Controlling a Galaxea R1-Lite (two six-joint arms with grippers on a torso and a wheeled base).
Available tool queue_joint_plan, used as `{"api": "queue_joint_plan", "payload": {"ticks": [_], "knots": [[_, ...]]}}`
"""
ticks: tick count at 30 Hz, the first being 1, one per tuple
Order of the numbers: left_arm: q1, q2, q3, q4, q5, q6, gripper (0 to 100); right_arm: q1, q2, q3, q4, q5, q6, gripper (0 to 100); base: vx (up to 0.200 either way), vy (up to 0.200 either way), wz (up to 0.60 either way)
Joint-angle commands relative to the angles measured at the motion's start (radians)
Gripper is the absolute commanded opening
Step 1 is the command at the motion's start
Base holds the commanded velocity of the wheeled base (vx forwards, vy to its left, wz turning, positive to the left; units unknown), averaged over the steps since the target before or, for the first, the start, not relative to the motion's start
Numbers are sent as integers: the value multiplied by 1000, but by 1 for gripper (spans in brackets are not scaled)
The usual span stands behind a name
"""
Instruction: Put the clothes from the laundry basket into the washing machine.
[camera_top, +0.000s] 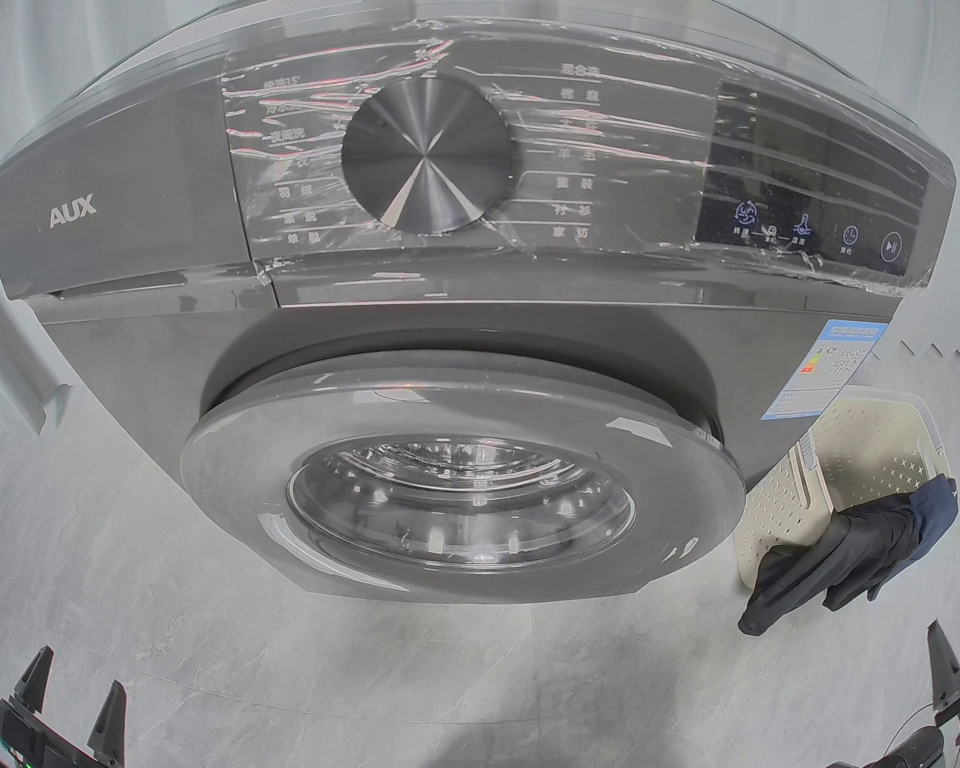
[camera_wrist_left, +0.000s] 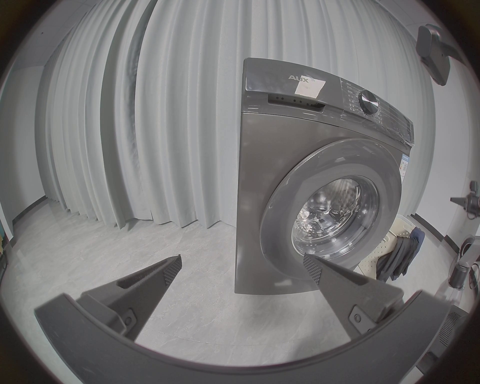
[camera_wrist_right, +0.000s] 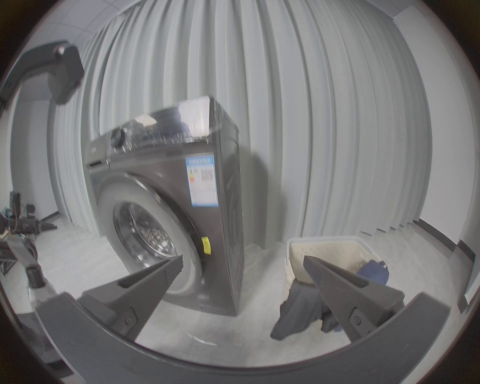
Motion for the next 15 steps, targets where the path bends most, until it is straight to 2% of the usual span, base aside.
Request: {"api": "queue_joint_plan", "payload": {"ticks": [1, 4, 9, 13, 14, 15], "knots": [[1, -17, 16, 0, 1, 0, 100, 3, 247, -3, -37, 105, 49, 100, 0, 0, 0], [1, -17, 16, 0, -1, 0, 100, 3, 332, 6, -70, 143, 49, 100, 0, 0, 0], [1, -17, 16, 0, -1, 0, 100, 20, 516, -4, -168, 270, 35, 100, 0, 0, 0], [1, -17, 16, 0, -1, 0, 100, 94, 634, -4, -263, 283, 41, 100, 0, 0, 0], [1, -17, 16, 0, -1, 0, 100, 156, 697, -4, -318, 275, 57, 100, 0, 0, 0], [1, -17, 16, 0, -1, 0, 100, 186, 740, -4, -353, 269, 67, 100, 0, 0, 0]]}}
